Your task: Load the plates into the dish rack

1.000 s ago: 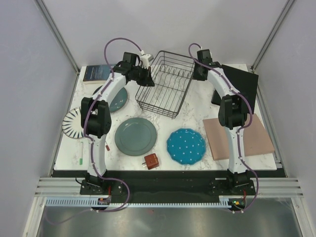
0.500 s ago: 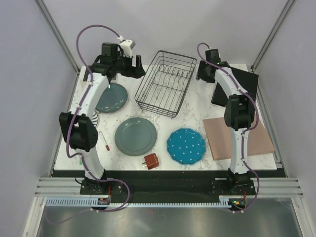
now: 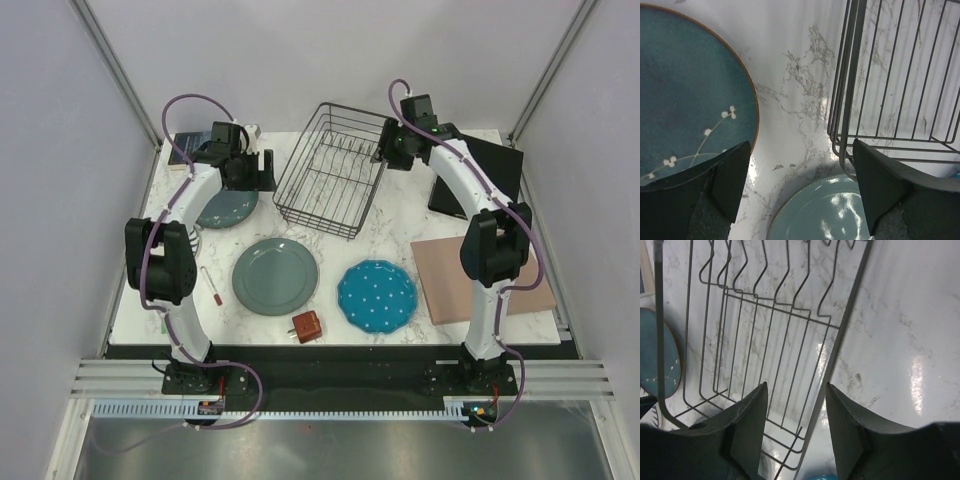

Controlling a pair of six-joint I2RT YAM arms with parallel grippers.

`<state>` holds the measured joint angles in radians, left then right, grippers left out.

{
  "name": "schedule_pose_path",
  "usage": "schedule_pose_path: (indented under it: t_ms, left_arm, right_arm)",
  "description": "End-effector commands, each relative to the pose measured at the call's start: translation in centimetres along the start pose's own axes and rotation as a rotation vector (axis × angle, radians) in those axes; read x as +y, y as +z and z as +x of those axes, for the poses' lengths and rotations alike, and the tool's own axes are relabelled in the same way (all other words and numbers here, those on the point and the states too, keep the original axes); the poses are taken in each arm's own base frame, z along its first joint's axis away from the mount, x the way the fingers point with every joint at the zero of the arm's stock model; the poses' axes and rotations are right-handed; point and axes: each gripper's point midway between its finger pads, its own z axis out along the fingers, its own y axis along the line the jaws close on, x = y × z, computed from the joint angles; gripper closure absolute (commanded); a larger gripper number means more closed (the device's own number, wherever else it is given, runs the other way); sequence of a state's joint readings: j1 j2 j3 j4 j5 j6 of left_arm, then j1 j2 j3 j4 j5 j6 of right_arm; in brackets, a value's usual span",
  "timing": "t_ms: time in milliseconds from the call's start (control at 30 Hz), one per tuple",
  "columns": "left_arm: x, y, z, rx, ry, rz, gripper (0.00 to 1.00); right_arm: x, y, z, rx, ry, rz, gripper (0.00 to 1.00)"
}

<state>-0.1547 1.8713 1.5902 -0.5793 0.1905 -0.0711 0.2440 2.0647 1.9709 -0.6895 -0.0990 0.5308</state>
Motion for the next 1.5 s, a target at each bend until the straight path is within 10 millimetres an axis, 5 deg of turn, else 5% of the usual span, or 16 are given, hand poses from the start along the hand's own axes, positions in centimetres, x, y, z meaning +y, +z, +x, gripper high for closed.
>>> schedule_pose_path:
  t_ms: [0,233,700,833,1267,1467]
  left_arm:
    - [-0.6,-0.1,-0.6,-0.021,-0.061,0.014,0.11]
    - [-2.1,0.3,0.5,0.013,-0.088,0.092,0.11]
    - [-3.3,0.6,1.1,0.031,-0.097,0.148,0.12]
    - [-3.9,-0.1,0.5,0.014,-0.093,0.175,0.12]
    - [-5.5,-4.0,-3.7,-0.108,-0.067,0.223,0.12]
    - [-5.8,-4.1,-3.4,-0.099,-0.079,0.242,0.12]
  right_arm:
    - [0.2,0.4,1.8,0.025,0.052,0.061,0.44]
    - [-2.4,0.9,3.3,0.037,0.072,0.200,0.51]
    - [-2.6,3.6,5.4,0.086,0.055,0.228,0.52]
    - [-2.2,4.1,5.3,0.075,0.041,0.232,0.62]
    - [-1.0,1.5,1.5,-0.033,-0.024,0.223,1.00]
    - [-0.3,0.9,-1.3,-0.110,-0.051,0.214,1.00]
